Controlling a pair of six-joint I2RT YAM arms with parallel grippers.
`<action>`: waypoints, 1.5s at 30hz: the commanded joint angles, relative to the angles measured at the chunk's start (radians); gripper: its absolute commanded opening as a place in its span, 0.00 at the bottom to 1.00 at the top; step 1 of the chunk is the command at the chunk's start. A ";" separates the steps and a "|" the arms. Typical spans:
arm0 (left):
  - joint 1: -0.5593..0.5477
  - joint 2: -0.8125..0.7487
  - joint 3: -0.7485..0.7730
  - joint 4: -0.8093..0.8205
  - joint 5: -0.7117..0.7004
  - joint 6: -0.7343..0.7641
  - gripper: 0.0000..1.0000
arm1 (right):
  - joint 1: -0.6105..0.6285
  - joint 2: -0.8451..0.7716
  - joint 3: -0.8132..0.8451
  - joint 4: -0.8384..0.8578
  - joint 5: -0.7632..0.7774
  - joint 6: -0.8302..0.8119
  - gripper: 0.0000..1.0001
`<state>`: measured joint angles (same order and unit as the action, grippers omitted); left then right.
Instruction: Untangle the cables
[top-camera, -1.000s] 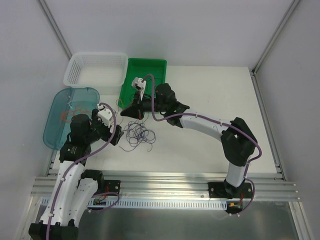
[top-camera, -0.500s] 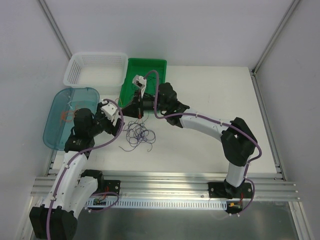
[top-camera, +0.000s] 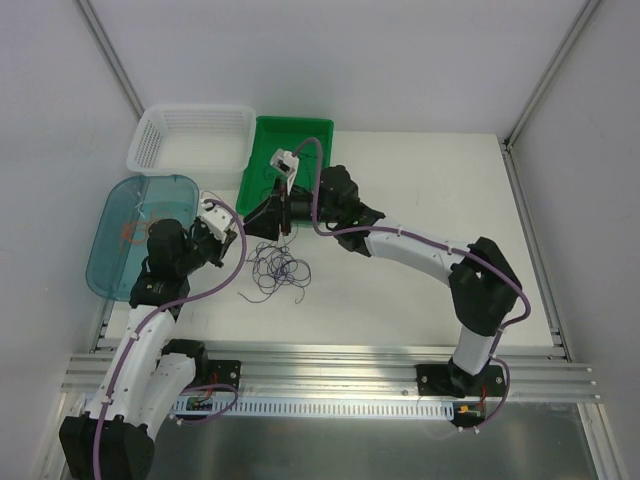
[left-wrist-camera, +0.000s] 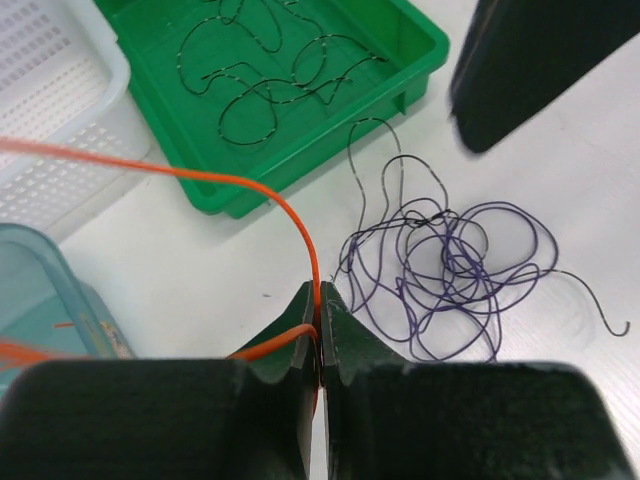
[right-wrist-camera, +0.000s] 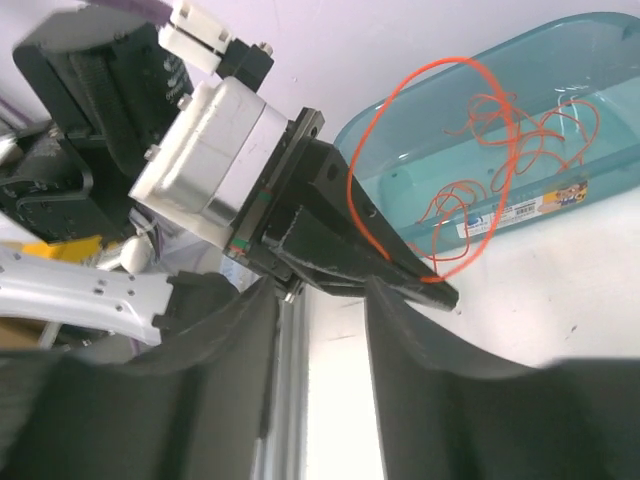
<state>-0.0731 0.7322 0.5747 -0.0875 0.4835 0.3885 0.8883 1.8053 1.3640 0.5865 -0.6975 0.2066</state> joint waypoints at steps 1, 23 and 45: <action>-0.004 -0.019 -0.003 0.052 -0.110 -0.016 0.00 | -0.025 -0.112 -0.023 -0.017 0.032 -0.009 0.50; 0.414 0.339 0.254 -0.087 -0.757 -0.344 0.97 | -0.054 -0.627 -0.393 -0.806 0.343 -0.374 0.81; 0.181 0.032 0.139 -0.066 -0.198 -0.439 0.99 | 0.067 0.064 -0.034 -0.666 0.535 -0.173 0.79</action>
<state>0.1524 0.7685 0.7277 -0.1802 0.1860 -0.0875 0.9520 1.8122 1.2697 -0.1398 -0.2214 -0.0319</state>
